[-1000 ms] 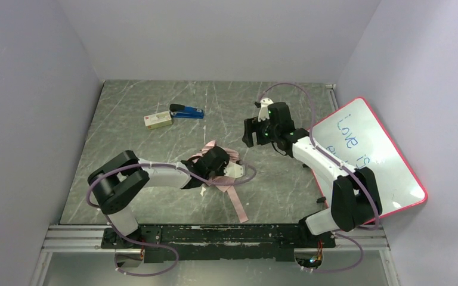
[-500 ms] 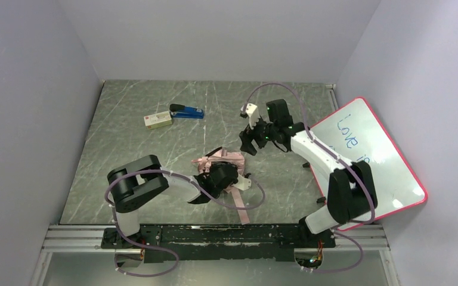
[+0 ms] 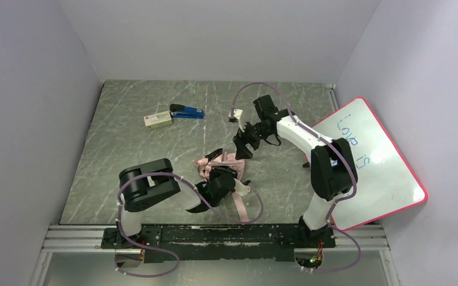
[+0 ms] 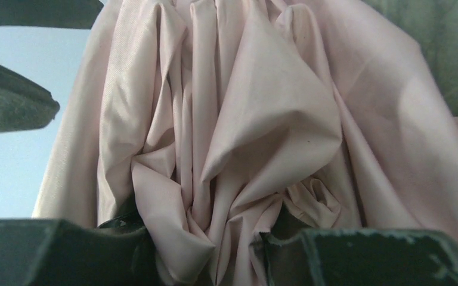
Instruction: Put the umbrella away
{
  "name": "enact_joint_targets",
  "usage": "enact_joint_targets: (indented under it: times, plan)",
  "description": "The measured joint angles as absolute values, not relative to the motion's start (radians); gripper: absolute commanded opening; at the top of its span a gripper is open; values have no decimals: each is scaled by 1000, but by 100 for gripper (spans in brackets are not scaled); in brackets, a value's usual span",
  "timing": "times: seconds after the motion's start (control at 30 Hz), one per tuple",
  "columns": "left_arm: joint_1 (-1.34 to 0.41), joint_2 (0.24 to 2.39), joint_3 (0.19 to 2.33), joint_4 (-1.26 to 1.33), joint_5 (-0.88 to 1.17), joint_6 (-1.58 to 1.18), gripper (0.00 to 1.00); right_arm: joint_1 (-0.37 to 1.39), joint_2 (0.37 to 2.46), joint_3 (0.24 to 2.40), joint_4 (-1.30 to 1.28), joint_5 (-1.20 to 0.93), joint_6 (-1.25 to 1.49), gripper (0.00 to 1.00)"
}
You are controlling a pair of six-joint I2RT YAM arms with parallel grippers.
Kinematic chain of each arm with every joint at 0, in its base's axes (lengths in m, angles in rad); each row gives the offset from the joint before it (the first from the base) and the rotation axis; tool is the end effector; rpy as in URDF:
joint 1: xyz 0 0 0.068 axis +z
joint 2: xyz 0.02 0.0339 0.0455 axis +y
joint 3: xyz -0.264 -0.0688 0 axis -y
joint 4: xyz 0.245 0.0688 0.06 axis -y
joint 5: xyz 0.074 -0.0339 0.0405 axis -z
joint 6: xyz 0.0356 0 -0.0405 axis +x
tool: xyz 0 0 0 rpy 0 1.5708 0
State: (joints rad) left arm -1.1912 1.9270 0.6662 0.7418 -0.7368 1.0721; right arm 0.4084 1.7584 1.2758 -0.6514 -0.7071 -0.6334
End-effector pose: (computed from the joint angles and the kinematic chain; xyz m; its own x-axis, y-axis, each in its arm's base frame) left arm 0.1449 -0.2987 0.0961 0.3263 0.9373 -0.1226 0.3870 -0.0142 0.9220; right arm 0.3183 0.1629 0.2207 -0.3423 -0.6384 -0.6894 -0.9389 0.2614 0.2241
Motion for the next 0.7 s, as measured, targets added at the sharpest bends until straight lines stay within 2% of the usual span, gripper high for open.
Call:
enact_joint_targets:
  times: [0.4,0.7]
  plan:
    - [-1201,1958,641,847,-755,1127,37,485,1761,1261,-694,-631,-686,82]
    - [-1201,1961,635,860,-756,1137,38,570,1854,1281,-717,-578,-701,82]
